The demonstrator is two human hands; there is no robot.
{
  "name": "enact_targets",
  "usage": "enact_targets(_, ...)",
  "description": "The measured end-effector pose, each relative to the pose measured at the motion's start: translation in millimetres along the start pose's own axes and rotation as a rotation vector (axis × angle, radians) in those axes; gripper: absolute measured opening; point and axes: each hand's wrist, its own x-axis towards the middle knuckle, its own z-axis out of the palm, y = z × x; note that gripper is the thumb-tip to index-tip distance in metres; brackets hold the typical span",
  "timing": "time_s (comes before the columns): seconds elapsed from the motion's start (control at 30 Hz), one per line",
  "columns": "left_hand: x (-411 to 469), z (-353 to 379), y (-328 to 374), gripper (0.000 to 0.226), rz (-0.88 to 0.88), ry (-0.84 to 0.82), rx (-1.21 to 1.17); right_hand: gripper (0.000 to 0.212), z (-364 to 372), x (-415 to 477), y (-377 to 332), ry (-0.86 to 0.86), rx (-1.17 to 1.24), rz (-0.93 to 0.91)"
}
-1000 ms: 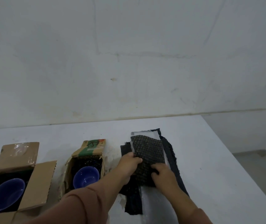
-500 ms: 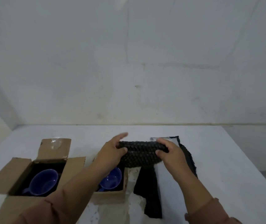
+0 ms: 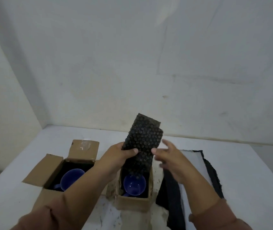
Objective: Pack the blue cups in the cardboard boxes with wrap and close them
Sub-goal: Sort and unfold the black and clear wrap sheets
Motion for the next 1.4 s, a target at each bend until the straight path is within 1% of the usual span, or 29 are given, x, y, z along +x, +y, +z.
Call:
enact_targets(0.07, -2, -1, -6, 0.030, -0.086, -0.054, -0.130, 0.043, 15, 1, 11, -0.093, 0.181, 0.009)
enact_targets(0.13, -1, -3, -11, 0.031, -0.125, -0.060, -0.167, 0.023, 24, 4, 15, -0.044, 0.184, -0.067)
enact_targets(0.17, 0, -6, -11, 0.028, -0.115, -0.049, -0.193, 0.019, 26, 6, 15, -0.016, 0.134, -0.088)
enact_targets(0.23, 3, -13, -10, 0.022, -0.067, -0.041, -0.231, 0.019, 26, 9, 13, 0.002, 0.027, -0.092)
enact_targets(0.27, 4, -18, -9, 0.021, -0.051, -0.045, -0.201, 0.023, 25, 9, 12, -0.010, -0.012, -0.088)
enact_targets(0.3, 3, -22, -9, 0.025, -0.046, -0.052, -0.162, 0.031, 24, 10, 12, -0.021, -0.046, -0.087)
enact_targets(0.37, 3, -30, -12, 0.043, -0.063, -0.067, -0.155, 0.045, 20, 9, 12, -0.036, -0.086, -0.073)
enact_targets(0.4, 2, -33, -15, 0.044, -0.079, -0.093, -0.185, 0.047, 18, 9, 11, -0.044, -0.076, -0.061)
enact_targets(0.43, 2, -35, -18, 0.040, -0.094, -0.132, -0.216, 0.046, 17, 10, 12, -0.044, -0.057, -0.050)
enact_targets(0.5, 2, -38, -24, 0.026, -0.128, -0.210, -0.202, 0.027, 18, 10, 14, -0.035, -0.055, -0.005)
enact_targets(0.53, 4, -39, -26, 0.027, -0.142, -0.234, -0.154, 0.016, 19, 10, 17, -0.029, -0.112, -0.002)
enact_targets(0.57, 6, -39, -29, 0.038, -0.151, -0.237, -0.093, 0.010, 18, 10, 21, -0.043, -0.197, -0.028)
enact_targets(0.6, 8, -38, -32, 0.045, -0.148, -0.227, -0.036, 0.011, 17, 9, 24, -0.092, -0.269, -0.061)
enact_targets(0.63, 9, -36, -35, 0.045, -0.130, -0.205, 0.011, 0.025, 15, 8, 26, -0.152, -0.311, -0.089)
enact_targets(0.67, 10, -34, -39, 0.041, -0.098, -0.174, 0.048, 0.042, 14, 7, 28, -0.199, -0.323, -0.102)
enact_targets(0.7, 11, -34, -43, 0.035, -0.060, -0.144, 0.081, 0.053, 13, 6, 31, -0.218, -0.327, -0.107)
enact_targets(0.73, 11, -34, -48, 0.031, -0.023, -0.125, 0.111, 0.056, 13, 6, 33, -0.201, -0.345, -0.122)
enact_targets(0.8, 11, -37, -58, 0.031, 0.030, -0.096, 0.179, 0.048, 12, 6, 38, -0.107, -0.454, -0.170)
enact_targets(0.87, 10, -38, -64, 0.033, 0.059, -0.099, 0.336, 0.042, 11, 6, 41, -0.082, -0.673, -0.184)
enact_targets(0.93, 8, -40, -65, 0.035, 0.104, -0.158, 0.684, 0.040, 12, 5, 43, -0.189, -1.014, -0.196)
enact_targets(0.97, 7, -40, -64, 0.033, 0.141, -0.216, 0.886, 0.040, 13, 5, 45, -0.255, -1.133, -0.208)
enact_targets(1.03, 3, -38, -62, 0.027, 0.247, -0.353, 1.172, 0.035, 17, 0, 45, -0.367, -1.204, -0.181)
enact_targets(1.07, 0, -36, -61, 0.024, 0.272, -0.413, 1.232, 0.031, 20, -2, 44, -0.412, -1.226, -0.151)
enact_targets(1.13, -2, -33, -60, 0.020, 0.277, -0.491, 1.266, 0.030, 23, -1, 44, -0.477, -1.262, -0.104)
enact_targets(1.2, 0, -32, -61, 0.020, 0.292, -0.519, 1.328, 0.026, 27, 3, 42, -0.531, -1.354, -0.083)
enact_targets(1.23, 3, -32, -63, 0.015, 0.266, -0.522, 1.347, 0.023, 28, 6, 42, -0.563, -1.433, -0.090)
enact_targets(1.27, 5, -31, -64, 0.013, 0.220, -0.524, 1.352, 0.026, 29, 8, 42, -0.586, -1.500, -0.103)
enact_targets(1.33, 12, -29, -64, 0.021, 0.164, -0.532, 1.391, 0.033, 32, 12, 43, -0.591, -1.545, -0.103)
enact_targets(1.4, 16, -27, -63, 0.024, 0.215, -0.566, 1.501, 0.038, 34, 13, 44, -0.597, -1.573, -0.108)
